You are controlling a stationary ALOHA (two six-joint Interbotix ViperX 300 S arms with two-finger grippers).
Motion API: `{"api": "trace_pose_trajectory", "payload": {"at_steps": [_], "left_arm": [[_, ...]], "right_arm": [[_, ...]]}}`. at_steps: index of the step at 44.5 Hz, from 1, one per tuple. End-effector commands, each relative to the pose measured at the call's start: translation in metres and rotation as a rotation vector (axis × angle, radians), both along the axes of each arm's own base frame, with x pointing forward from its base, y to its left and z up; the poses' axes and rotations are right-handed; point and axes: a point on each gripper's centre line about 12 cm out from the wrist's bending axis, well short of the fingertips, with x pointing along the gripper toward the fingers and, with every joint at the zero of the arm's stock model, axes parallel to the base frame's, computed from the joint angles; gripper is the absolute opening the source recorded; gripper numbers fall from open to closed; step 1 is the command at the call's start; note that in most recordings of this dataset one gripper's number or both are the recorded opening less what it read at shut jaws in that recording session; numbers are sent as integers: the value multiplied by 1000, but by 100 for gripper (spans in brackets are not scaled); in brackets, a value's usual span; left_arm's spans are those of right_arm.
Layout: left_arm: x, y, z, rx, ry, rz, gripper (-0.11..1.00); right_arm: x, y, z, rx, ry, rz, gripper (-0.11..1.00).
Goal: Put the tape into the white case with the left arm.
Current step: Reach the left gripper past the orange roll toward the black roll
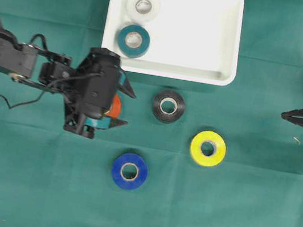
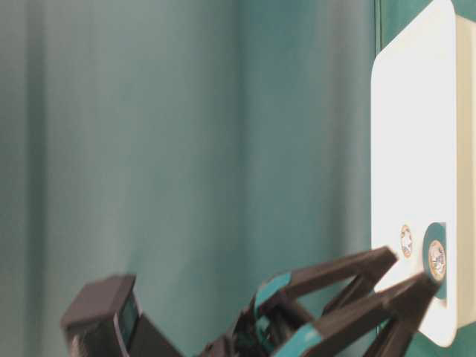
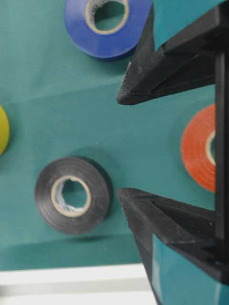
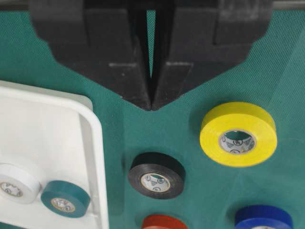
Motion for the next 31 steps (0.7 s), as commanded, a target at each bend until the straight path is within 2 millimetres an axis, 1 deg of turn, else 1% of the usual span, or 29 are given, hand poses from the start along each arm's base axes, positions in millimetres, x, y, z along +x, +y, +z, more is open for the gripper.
{"api": "trace_pose_trajectory", "payload": {"at_steps": [1,6,16,20,31], "left_arm": [[14,-5,11,-1,-25,-10,70],[28,-7,5,2,18,-14,70],[50,-9,-5,6,76,-14,70],[57,-10,-9,8,95,-15,70],[73,-3,-26,10,144,3,70]], "right_arm": [[2,0,3,-1,-11,0,-9],[2,0,3,-1,-11,0,-9],[2,0,3,-1,-12,0,-9],[2,0,3,-1,-11,1,-9],[2,0,3,-1,-11,1,-9]]}}
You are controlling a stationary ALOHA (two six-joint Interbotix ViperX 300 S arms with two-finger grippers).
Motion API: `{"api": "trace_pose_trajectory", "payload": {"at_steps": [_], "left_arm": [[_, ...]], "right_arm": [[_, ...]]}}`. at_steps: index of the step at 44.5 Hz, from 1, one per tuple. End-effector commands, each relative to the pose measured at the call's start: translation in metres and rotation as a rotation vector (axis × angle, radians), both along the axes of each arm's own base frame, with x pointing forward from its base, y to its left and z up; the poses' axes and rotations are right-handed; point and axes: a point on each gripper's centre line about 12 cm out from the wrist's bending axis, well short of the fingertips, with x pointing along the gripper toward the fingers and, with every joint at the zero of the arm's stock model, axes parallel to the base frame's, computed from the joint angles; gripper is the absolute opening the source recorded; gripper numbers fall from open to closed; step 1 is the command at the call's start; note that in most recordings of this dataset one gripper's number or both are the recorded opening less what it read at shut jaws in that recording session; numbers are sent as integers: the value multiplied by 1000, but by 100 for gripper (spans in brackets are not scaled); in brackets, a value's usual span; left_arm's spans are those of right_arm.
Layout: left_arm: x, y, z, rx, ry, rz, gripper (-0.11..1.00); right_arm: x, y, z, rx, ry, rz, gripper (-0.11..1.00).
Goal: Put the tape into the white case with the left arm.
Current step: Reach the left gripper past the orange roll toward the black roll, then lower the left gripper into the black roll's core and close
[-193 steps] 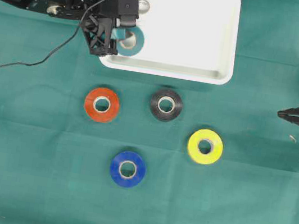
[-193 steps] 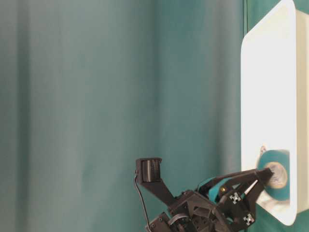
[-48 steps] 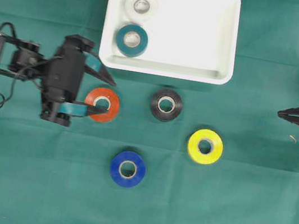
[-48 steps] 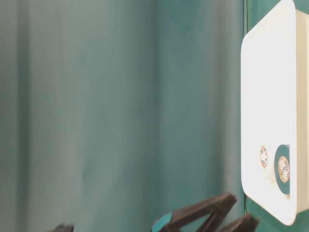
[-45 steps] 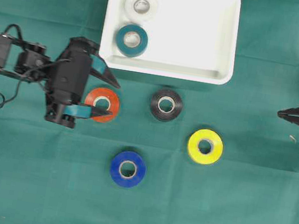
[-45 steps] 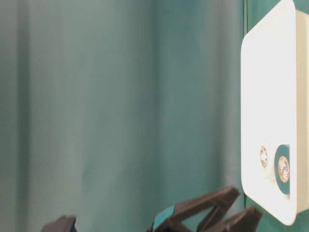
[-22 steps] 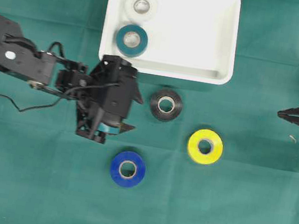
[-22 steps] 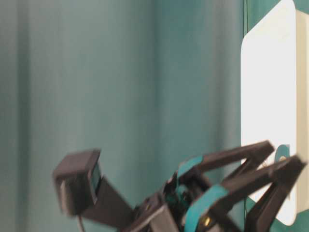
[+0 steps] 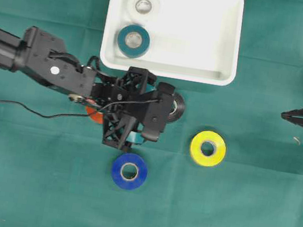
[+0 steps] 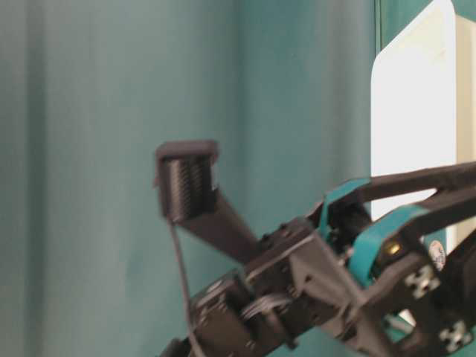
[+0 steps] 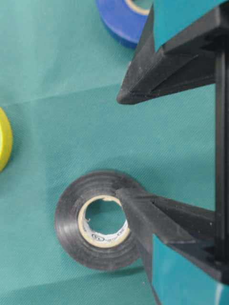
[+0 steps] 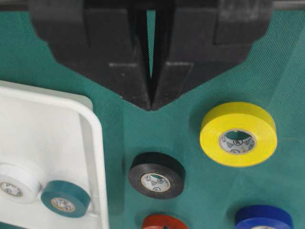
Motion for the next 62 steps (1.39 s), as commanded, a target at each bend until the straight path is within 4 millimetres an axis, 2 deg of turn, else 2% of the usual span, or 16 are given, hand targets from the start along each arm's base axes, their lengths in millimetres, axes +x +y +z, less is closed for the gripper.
{"api": "trace_pose_trajectory", "payload": {"at_steps": [1,23,35,49,52,55,60,62], "left_arm": [[10,3,11,0,-32,7,70],[24,16,-17,5,15,34,70],[33,22,-23,7,18,46,70],[32,27,-35,8,63,57,69],[32,26,-35,7,70,58,66],[31,26,-35,8,73,58,57],[31,26,-35,9,76,57,28],[31,26,-34,9,76,57,23]], "right_arm": [[2,0,3,-1,-11,0,-9],[2,0,3,-1,-11,0,-9],[2,0,3,-1,-11,0,-9],[2,0,3,-1,-11,0,-9],[2,0,3,-1,-11,0,-9],[2,0,3,-1,-11,0,-9],[2,0,3,-1,-12,0,-9],[2,0,3,-1,-11,0,-9]]}}
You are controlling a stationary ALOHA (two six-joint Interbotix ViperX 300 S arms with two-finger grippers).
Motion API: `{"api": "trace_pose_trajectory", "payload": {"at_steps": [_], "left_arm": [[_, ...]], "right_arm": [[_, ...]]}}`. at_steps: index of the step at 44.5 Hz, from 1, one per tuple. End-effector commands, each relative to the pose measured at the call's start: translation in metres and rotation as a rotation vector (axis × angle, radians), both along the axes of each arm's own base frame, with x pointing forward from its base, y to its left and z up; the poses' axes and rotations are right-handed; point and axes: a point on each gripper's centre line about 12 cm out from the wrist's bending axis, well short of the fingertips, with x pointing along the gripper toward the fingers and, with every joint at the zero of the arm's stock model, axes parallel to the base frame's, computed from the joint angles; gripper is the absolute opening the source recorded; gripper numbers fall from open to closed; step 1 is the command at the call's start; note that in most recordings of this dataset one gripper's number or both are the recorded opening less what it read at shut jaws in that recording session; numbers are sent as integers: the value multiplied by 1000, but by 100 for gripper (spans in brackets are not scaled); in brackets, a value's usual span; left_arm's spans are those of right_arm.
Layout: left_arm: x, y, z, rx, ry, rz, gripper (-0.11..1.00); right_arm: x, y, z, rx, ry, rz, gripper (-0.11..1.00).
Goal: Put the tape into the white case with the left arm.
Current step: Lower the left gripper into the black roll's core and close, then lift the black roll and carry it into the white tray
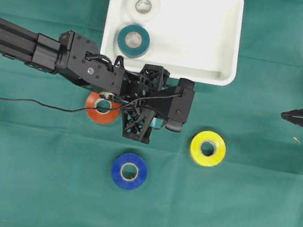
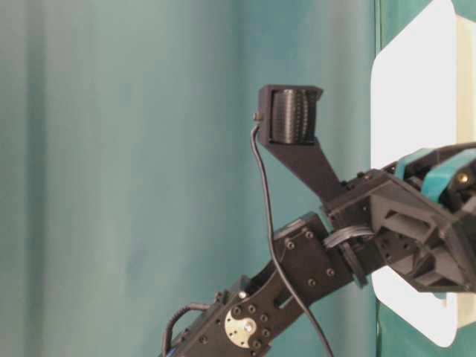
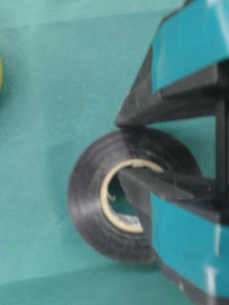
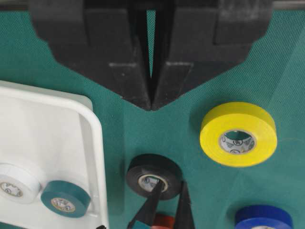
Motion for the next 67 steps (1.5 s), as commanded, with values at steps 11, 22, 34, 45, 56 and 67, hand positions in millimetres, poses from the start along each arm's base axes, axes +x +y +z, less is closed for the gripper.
{"api": "trace_pose_trajectory", "payload": {"at_steps": [11,22,34,45,56,67], "left_arm": [[5,0,24,-1,-52,0,23],[12,-23,70,-7,-133,-48,23],[13,-30,92,-4,-86,-68,23],[14,-23,94,20,-80,-87,23],[7,9,105,51,-75,-58,23],[12,38,109,84,-122,-30,23]], "right_arm": [[2,0,3,0,-11,-1,-9],[2,0,3,0,-11,-1,-9],[2,0,3,0,-11,-1,-9],[2,0,3,2,-11,-1,-9],[2,0,3,0,-11,-1,-9],[2,0,3,0,-11,-1,-9]]}}
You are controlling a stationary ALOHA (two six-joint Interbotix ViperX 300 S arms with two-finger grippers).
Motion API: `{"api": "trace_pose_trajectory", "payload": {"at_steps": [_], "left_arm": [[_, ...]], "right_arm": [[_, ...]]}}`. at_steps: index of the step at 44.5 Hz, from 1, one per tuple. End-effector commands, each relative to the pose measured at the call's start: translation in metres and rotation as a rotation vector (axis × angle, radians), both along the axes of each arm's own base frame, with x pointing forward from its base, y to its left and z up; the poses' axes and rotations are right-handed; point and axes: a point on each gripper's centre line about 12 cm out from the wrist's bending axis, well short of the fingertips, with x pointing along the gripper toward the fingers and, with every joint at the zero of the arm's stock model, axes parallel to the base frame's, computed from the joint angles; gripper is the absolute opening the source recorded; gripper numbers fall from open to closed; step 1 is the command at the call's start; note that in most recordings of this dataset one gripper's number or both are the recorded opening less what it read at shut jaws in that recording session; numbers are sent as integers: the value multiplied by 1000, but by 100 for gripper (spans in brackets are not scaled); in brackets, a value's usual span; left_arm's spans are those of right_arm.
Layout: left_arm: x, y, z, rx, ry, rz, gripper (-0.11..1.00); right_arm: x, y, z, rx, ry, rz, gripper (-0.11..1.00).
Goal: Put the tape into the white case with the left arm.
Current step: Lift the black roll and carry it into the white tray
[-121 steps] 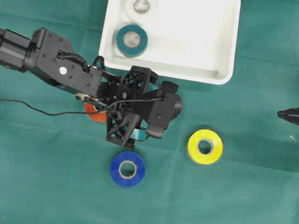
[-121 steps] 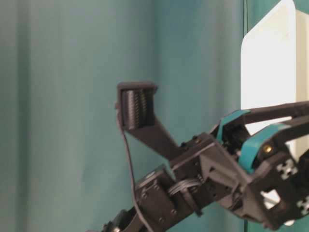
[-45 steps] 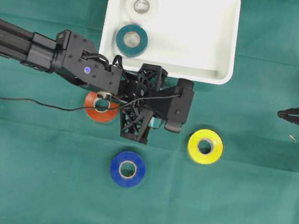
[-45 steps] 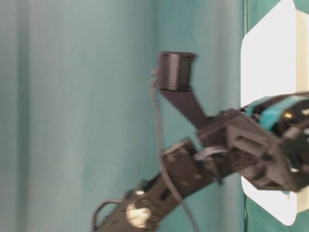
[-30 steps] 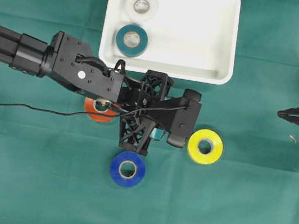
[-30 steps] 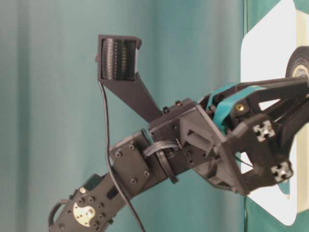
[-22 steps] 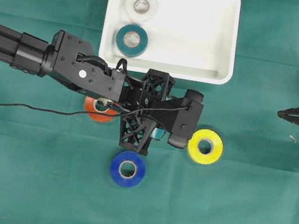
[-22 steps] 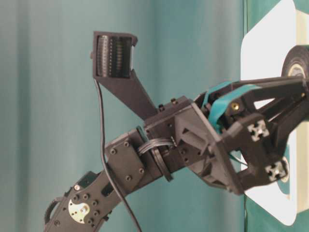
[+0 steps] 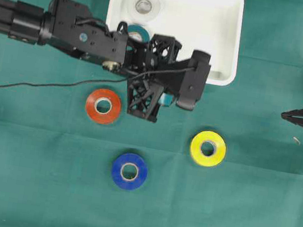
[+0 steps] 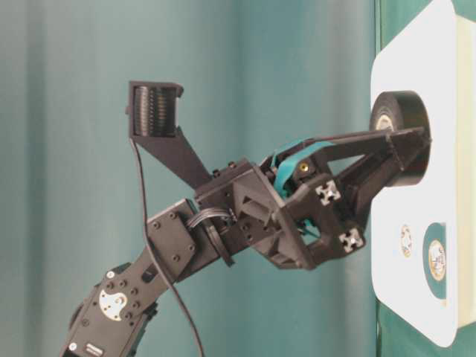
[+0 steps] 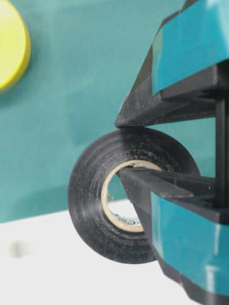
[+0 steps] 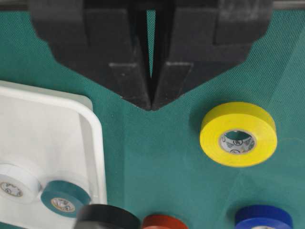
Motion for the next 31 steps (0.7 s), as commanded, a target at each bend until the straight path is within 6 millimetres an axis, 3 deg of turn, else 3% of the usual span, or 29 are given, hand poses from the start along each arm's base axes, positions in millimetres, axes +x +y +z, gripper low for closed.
{"api": "trace_pose_trajectory", "payload": {"at_steps": [1,17,31], "left_arm": [[6,6,21,16,-76,-1,23],[33,35,17,93,-132,-26,23],[50,62,1,96,-123,20,23]], "right_arm": [[2,0,3,0,-11,1,-9],[2,0,3,0,-11,1,-9],[2,0,3,0,-11,1,-9]]}}
